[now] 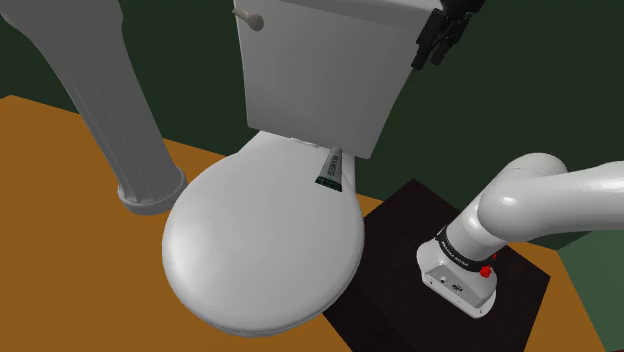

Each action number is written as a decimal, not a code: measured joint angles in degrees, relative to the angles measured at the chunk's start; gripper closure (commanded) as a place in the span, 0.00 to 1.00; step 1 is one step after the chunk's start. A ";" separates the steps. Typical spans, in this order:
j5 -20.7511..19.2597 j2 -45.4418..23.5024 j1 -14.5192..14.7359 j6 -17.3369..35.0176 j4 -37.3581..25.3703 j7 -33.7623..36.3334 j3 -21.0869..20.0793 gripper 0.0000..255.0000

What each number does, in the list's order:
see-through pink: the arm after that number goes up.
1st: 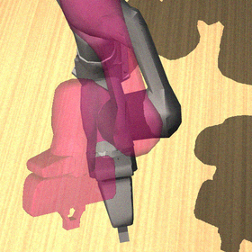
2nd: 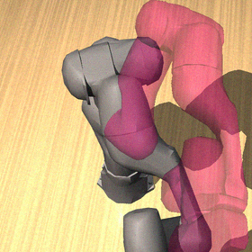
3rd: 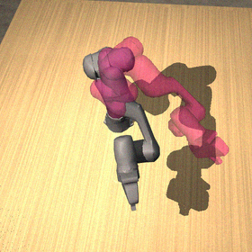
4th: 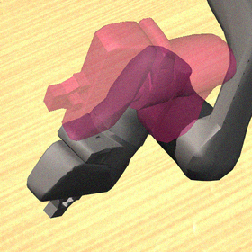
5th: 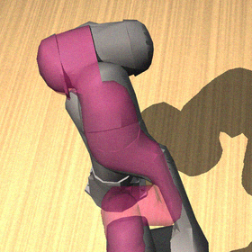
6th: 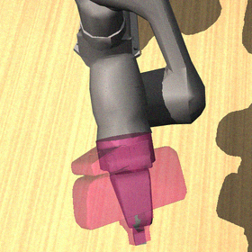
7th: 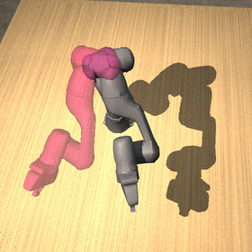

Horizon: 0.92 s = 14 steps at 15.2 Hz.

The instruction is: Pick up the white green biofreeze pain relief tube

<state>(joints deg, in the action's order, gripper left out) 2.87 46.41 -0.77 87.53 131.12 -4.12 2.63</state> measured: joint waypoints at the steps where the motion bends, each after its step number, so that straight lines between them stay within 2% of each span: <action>1: 0.00 0.00 0.00 0.00 0.00 0.00 0.00 0.00; 5: 1.82 3.25 -1.52 5.41 7.24 7.28 -3.87 0.00; 14: 9.27 4.78 -4.27 23.22 22.46 30.62 -18.56 0.00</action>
<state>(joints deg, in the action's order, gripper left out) 12.14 51.19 -5.05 110.75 153.58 26.50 -15.93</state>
